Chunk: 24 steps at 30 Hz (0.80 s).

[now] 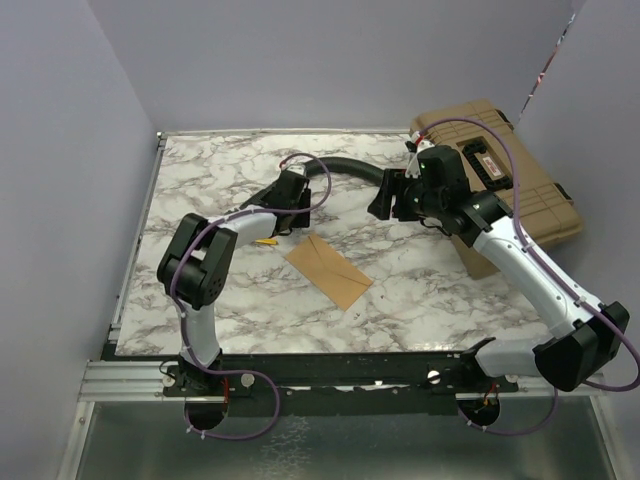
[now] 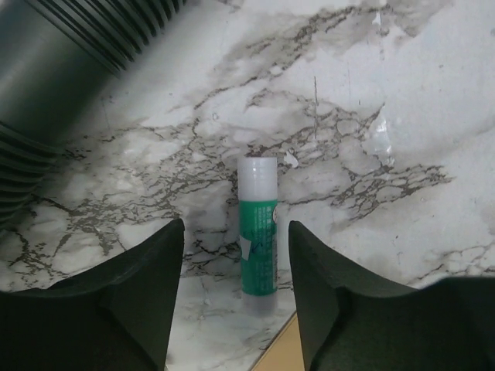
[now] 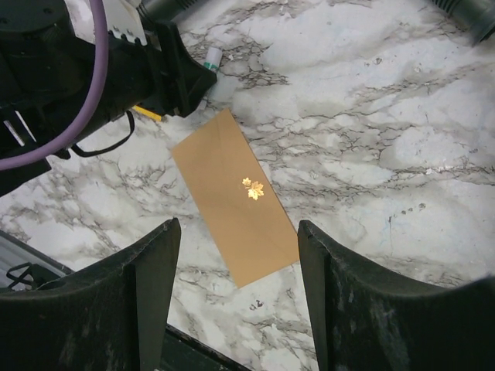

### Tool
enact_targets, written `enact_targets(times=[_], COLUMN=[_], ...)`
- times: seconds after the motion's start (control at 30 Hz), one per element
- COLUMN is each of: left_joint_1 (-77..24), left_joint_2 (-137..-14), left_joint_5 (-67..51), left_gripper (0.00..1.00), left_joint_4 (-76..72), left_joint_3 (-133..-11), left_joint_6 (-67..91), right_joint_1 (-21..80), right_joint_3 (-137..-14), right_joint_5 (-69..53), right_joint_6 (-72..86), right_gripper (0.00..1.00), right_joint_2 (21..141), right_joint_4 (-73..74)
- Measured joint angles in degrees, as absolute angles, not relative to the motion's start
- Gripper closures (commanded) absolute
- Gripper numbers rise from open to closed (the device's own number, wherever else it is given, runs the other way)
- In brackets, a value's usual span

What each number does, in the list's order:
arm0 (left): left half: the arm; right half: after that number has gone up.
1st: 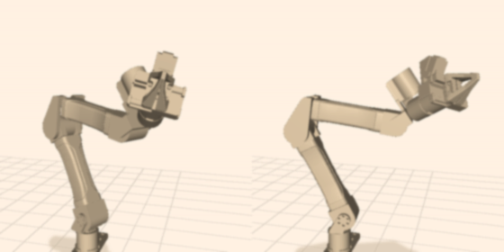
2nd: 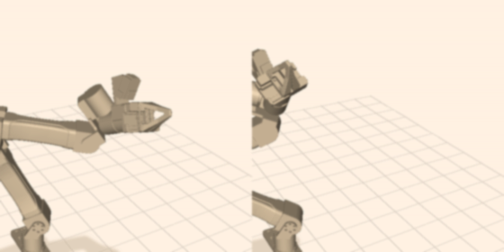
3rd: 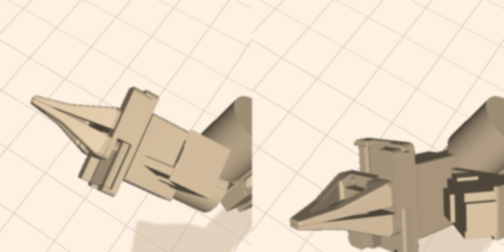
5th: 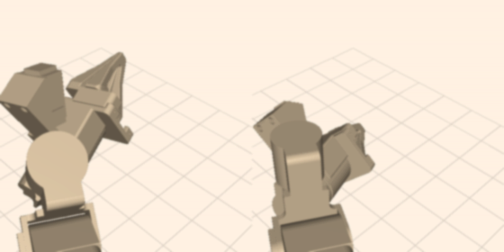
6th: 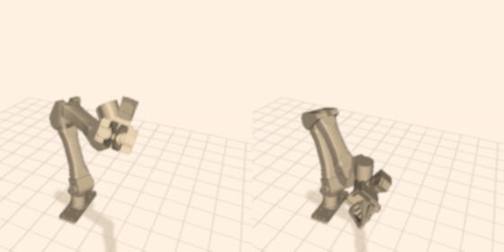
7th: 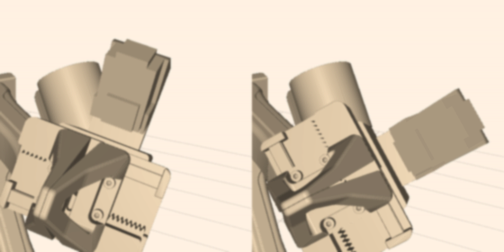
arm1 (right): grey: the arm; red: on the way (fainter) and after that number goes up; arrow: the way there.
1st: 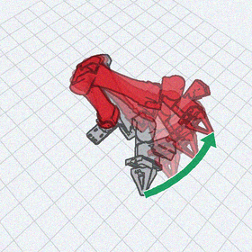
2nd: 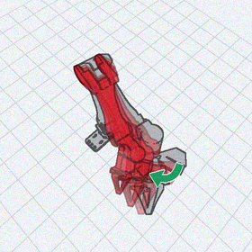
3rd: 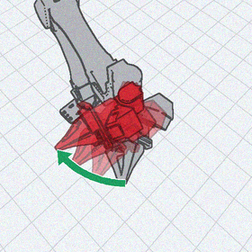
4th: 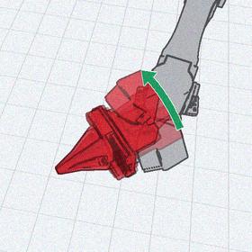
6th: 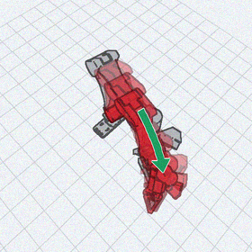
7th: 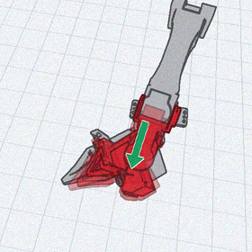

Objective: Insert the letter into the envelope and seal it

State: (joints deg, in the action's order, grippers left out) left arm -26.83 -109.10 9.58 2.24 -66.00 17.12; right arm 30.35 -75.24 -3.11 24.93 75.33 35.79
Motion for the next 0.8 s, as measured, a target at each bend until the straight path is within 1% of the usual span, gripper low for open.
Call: enact_targets(times=[0.13,0.27,0.3,0.33,0.37,0.53,0.67,0.8], left_joint_1=[-27.0,-27.1,-27.1,-27.1,-27.1,-27.1,-27.2,-27.2], left_joint_2=[-108.9,-105.5,-104.0,-102.4,-100.8,-88.9,-74.1,-62.2], left_joint_5=[11.1,10.3,9.8,9.6,9.4,11.1,18.4,27.3], left_gripper=[0.31,0.25,0.16,0.03,0.01,0.01,0.01,0.01], left_joint_4=[3.7,5.8,6.2,6.4,6.9,10.4,14.3,18.2], left_joint_3=[-68.1,-68.7,-68.7,-68.7,-68.9,-70.0,-70.7,-72.5], left_joint_6=[17.5,17.5,17.5,17.4,17.3,17.3,17.4,17.6], right_joint_1=[30.3,30.3,30.3,30.3,30.3,30.3,30.3,30.3], right_joint_3=[-75.2,-75.2,-75.2,-75.3,-75.4,-80.2,-87.6,-91.5], right_joint_5=[-3.2,-3.1,-2.9,-2.5,-1.9,3.5,9.7,14.4], right_joint_6=[24.9,24.9,25.0,25.0,25.1,25.1,23.6,21.0], right_gripper=[0.33,0.32,0.32,0.32,0.32,0.33,0.33,0.32], right_joint_2=[75.3,75.3,75.3,75.3,75.3,76.5,78.0,77.5], right_joint_4=[36.2,36.2,36.2,36.2,36.3,39.2,43.2,44.4])
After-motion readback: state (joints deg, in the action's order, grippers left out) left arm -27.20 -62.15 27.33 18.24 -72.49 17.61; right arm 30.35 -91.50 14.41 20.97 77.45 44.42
